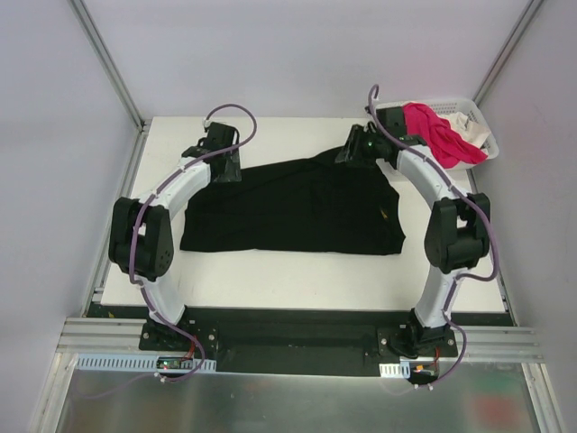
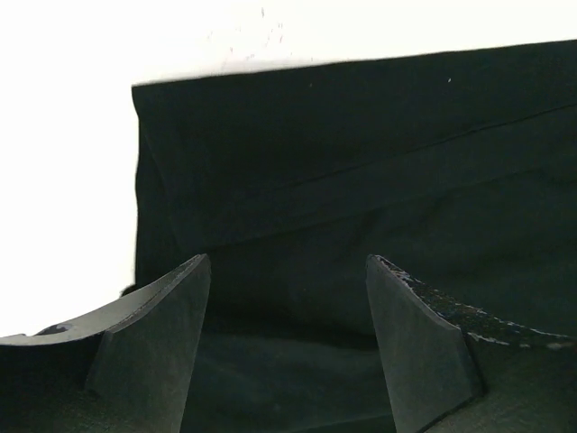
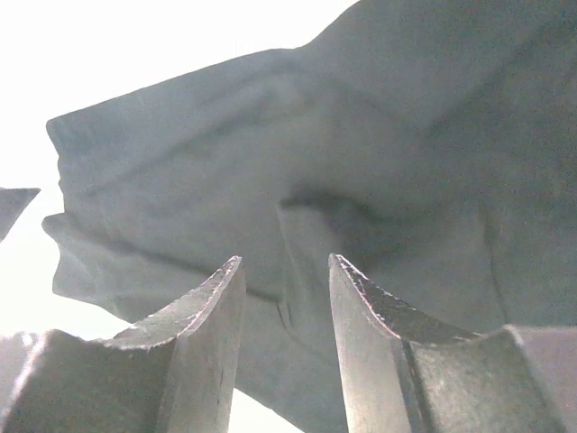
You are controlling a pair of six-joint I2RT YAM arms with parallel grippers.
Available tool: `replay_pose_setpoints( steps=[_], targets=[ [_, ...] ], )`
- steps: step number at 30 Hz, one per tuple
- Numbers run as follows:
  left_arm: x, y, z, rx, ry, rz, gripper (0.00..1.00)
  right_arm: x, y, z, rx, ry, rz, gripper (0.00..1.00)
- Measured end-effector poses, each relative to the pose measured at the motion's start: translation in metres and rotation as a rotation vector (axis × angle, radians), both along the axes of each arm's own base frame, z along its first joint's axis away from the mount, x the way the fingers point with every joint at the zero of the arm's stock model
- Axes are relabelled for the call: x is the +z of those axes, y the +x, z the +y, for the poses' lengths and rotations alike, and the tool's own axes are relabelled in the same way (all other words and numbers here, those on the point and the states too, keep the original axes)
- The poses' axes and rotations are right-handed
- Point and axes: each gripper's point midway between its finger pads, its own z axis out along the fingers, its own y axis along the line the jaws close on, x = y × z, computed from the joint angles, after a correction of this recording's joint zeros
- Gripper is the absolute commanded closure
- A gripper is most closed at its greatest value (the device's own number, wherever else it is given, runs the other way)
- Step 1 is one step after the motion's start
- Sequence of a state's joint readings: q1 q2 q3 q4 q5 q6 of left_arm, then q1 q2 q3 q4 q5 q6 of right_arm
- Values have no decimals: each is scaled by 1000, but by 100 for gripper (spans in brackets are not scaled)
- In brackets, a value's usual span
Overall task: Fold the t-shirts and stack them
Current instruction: Grap the side of the flattened tshirt furthest away from the robot with both arms
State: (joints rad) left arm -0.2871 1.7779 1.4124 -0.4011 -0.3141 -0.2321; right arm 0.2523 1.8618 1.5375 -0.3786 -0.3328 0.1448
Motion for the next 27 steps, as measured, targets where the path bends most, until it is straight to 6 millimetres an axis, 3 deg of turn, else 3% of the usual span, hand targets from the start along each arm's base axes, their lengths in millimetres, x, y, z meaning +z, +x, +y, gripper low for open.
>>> replay_pose_setpoints(
  steps=[4, 8, 14, 20, 23, 27],
  targets=[
    [-15, -13, 0, 77, -50, 31, 32, 21, 43, -1, -11, 37, -75, 56],
    [-16, -25, -2, 134, -106, 31, 32, 2, 58, -5, -18, 41, -40, 56],
    [5, -38, 5, 228, -160, -43, 32, -40, 46, -4, -13, 47, 76, 56],
    [0, -40, 19, 331, -130, -69, 32, -60, 27, -2, -10, 69, 137, 56],
    [-7, -36, 27, 357, -95, -64, 31, -60, 16, -4, -10, 69, 149, 56],
    [-27, -26, 38, 366, -68, -23, 32, -42, 13, -4, -4, 80, 114, 56]
  ],
)
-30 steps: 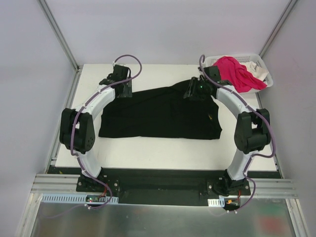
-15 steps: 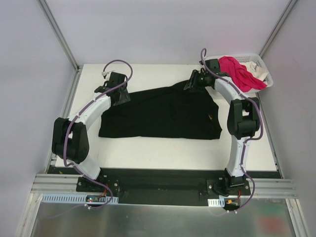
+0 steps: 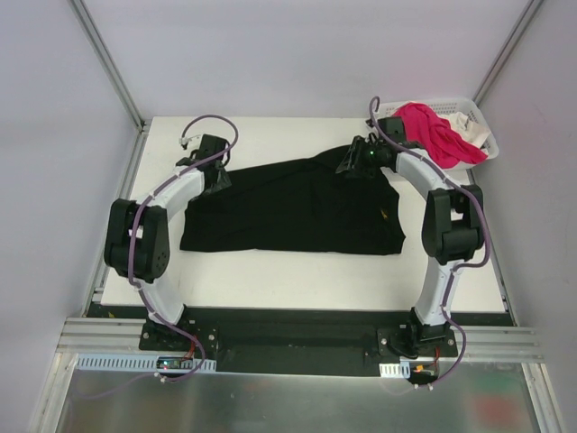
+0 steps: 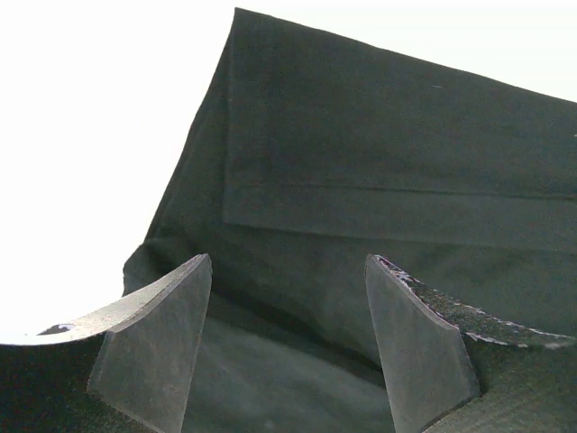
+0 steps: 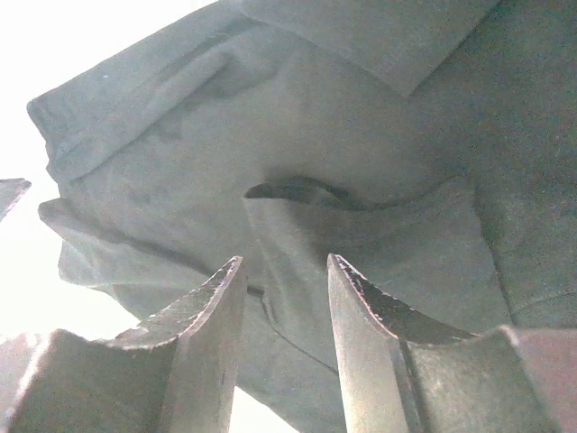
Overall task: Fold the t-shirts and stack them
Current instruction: Grap the side of the flattened tshirt furthest away from the robot with both arms
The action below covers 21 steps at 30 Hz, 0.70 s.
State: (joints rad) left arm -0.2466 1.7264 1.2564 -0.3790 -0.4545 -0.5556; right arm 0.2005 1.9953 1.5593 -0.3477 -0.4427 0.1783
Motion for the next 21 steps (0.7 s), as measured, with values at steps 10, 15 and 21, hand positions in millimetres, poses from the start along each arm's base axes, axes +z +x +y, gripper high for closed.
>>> replay_pose_setpoints(
  steps=[10, 15, 21],
  targets=[
    [-32, -1, 39, 61, -70, 55, 33, 37, 0, 1, 10, 30, -90, 56],
    [-34, 1, 30, 35, -99, 47, 34, 34, -2, 1, 11, 37, -77, 56],
    [-35, 6, 25, 20, -124, 29, 35, 35, -3, 2, 15, 46, -78, 56]
  ],
)
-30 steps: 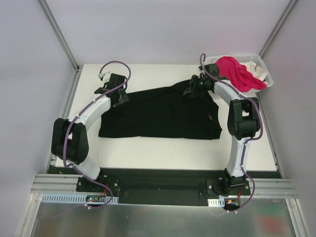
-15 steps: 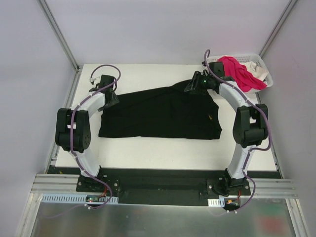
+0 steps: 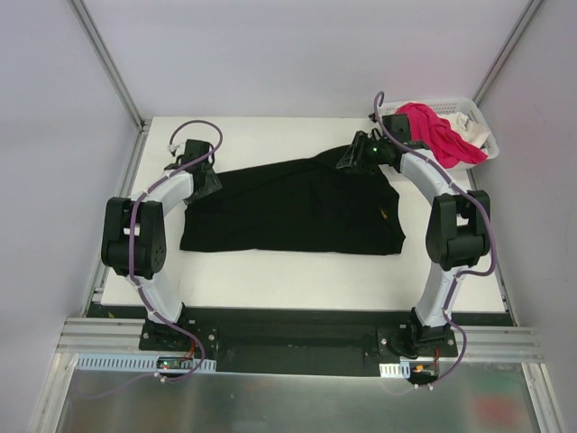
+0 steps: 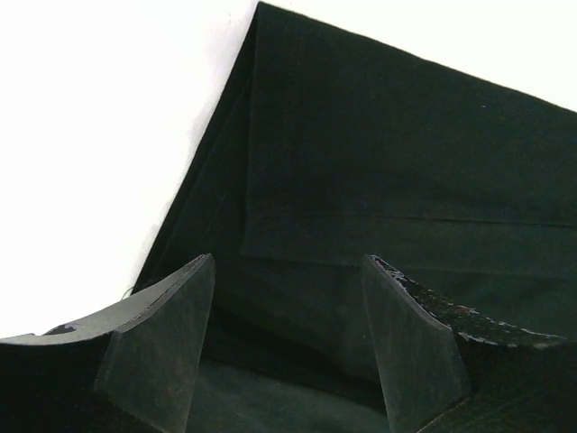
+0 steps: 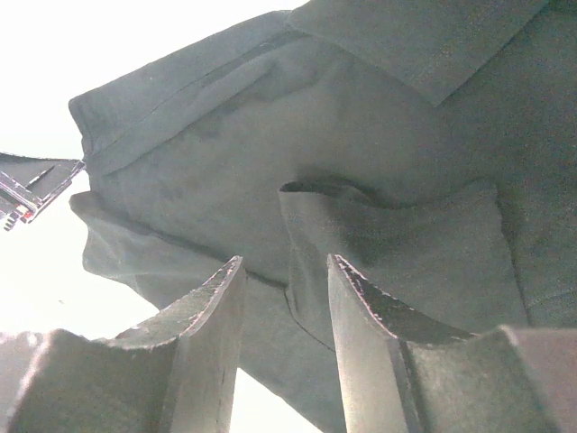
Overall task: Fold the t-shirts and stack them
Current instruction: Grap the side of the flattened tshirt furthest away from the robot with both arms
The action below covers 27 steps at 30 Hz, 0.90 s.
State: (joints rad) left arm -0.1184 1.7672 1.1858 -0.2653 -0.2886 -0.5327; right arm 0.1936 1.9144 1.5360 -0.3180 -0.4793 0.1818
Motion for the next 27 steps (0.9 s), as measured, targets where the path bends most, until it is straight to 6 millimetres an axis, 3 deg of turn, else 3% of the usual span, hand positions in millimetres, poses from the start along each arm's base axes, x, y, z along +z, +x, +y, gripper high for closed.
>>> replay_pose_setpoints(
  steps=[19, 27],
  targets=[
    [-22, -3, -7, 0, -37, 49, 37, 4, 1, -1, -12, 17, -3, 57],
    [-31, -4, -8, 1, -46, 68, 44, 7, 1, -2, -13, 26, -12, 57]
  ],
)
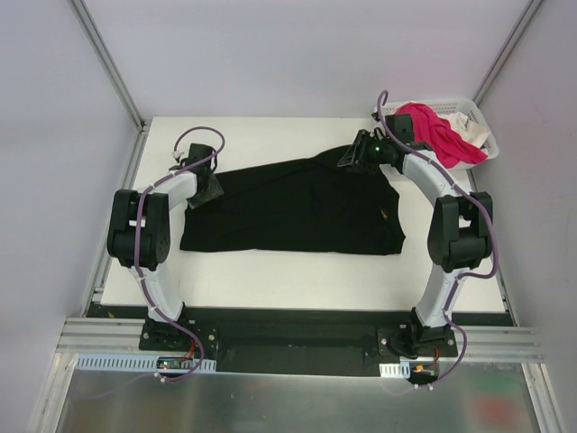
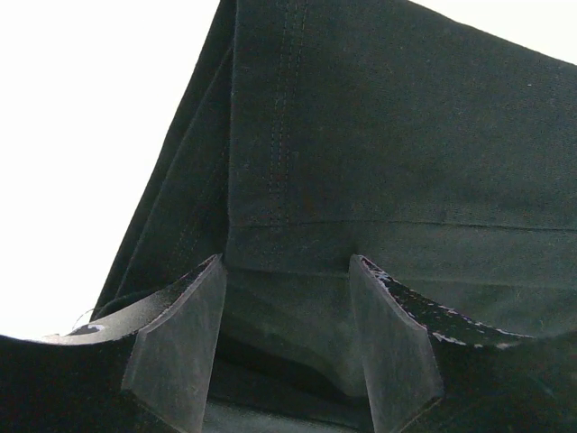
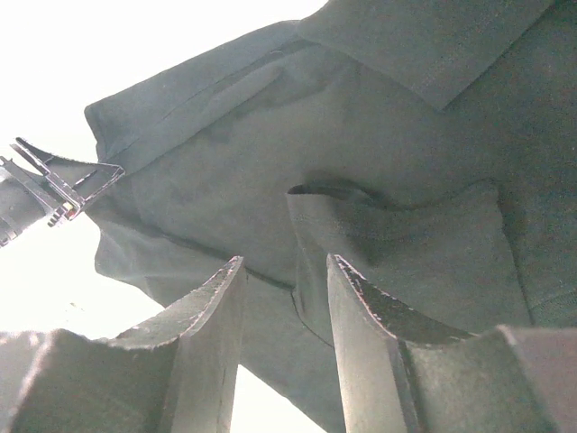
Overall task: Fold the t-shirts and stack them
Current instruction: Grap the side of the flattened tshirt furthest away from the robot with both arms
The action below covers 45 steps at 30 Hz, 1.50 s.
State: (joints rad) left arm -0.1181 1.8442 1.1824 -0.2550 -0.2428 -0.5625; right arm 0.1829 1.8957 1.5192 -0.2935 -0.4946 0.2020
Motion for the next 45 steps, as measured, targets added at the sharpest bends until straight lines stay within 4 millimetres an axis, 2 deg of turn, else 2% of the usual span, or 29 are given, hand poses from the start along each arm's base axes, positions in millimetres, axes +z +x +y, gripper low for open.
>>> replay_pose_setpoints(
  steps=[15, 29, 31, 32, 35, 43, 45],
  targets=[
    [20, 21, -2, -4, -4, -65, 44, -5, -3, -1, 2, 5, 7, 58],
    [18, 19, 3, 12, 21, -59, 44, -9, -2, -11, -16, 8, 17, 59],
    [16, 15, 6, 22, 35, -47, 46, -11, -3, -12, -17, 8, 22, 59],
    [15, 14, 7, 26, 40, -43, 54, -12, -3, -12, -17, 8, 24, 59],
    [14, 11, 9, 45, 43, -34, 72, -13, -4, -12, -17, 9, 28, 59],
    [14, 11, 11, 57, 50, -34, 71, -13, -4, -13, -19, 10, 29, 60],
    [14, 11, 11, 58, 51, -34, 75, -14, -4, -14, -20, 10, 29, 60]
  ],
)
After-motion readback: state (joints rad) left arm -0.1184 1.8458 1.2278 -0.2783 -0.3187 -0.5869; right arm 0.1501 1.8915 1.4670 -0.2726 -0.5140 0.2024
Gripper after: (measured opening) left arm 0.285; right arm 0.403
